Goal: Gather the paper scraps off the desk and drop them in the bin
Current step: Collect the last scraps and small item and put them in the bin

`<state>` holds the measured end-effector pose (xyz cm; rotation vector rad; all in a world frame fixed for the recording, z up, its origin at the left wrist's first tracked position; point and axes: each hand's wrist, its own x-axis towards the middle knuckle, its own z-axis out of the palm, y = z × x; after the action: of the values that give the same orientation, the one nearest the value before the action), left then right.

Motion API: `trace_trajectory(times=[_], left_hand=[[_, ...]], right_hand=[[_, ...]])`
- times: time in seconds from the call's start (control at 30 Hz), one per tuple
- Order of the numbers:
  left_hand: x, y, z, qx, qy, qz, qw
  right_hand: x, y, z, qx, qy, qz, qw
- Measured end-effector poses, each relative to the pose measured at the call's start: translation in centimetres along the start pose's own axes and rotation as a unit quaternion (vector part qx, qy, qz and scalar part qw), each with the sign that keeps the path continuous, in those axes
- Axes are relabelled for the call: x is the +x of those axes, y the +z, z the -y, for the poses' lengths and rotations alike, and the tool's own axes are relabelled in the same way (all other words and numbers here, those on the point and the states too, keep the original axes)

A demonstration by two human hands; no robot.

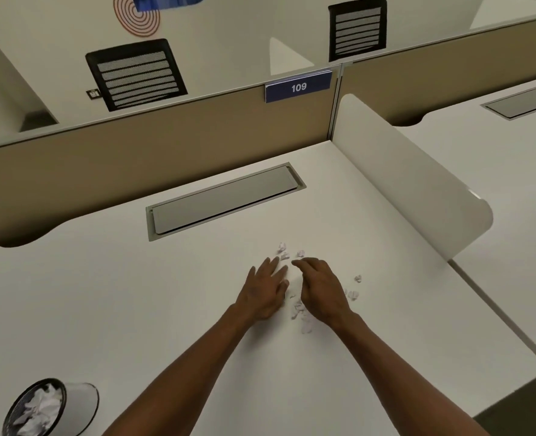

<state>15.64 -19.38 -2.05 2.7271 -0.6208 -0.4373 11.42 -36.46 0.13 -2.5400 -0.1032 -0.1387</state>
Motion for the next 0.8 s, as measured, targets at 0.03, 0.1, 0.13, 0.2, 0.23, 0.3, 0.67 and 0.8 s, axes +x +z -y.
trace_trajectory(times=[0.03, 0.1, 0.13, 0.2, 0.23, 0.3, 0.67, 0.8], left_hand=[[-0.6, 0.3, 0.0, 0.0, 0.004, -0.007, 1.0], [-1.8, 0.8, 0.3, -0.006, 0.01, -0.015, 1.0], [-2.4, 1.0, 0.4, -0.014, 0.013, -0.024, 1.0], [-3.5, 1.2, 0.6, -0.042, 0.025, -0.061, 0.997], [-4.0, 1.1, 0.6, -0.062, 0.032, -0.088, 0.994], [-4.8, 0.8, 0.9, -0.111, 0.027, -0.153, 0.982], [-4.8, -0.2, 3.8, -0.191, -0.052, -0.175, 0.965], [-3.7, 0.1, 2.8, -0.158, -0.038, -0.138, 0.977]], right_hand=[[1.0, -0.1, -0.2, -0.009, 0.007, 0.003, 1.0], [3.0, -0.1, -0.4, -0.03, 0.009, 0.024, 0.999], [4.0, 0.0, -0.4, -0.041, 0.003, 0.041, 0.998], [5.7, 0.2, -0.5, -0.073, -0.021, 0.082, 0.994], [6.4, 0.3, -0.6, -0.089, -0.036, 0.104, 0.99], [7.3, 1.0, -0.8, -0.117, -0.06, 0.153, 0.979], [-0.3, 3.1, 0.2, -0.028, -0.087, 0.131, 0.987], [-3.1, 2.6, 0.0, 0.039, -0.01, -0.016, 0.999]])
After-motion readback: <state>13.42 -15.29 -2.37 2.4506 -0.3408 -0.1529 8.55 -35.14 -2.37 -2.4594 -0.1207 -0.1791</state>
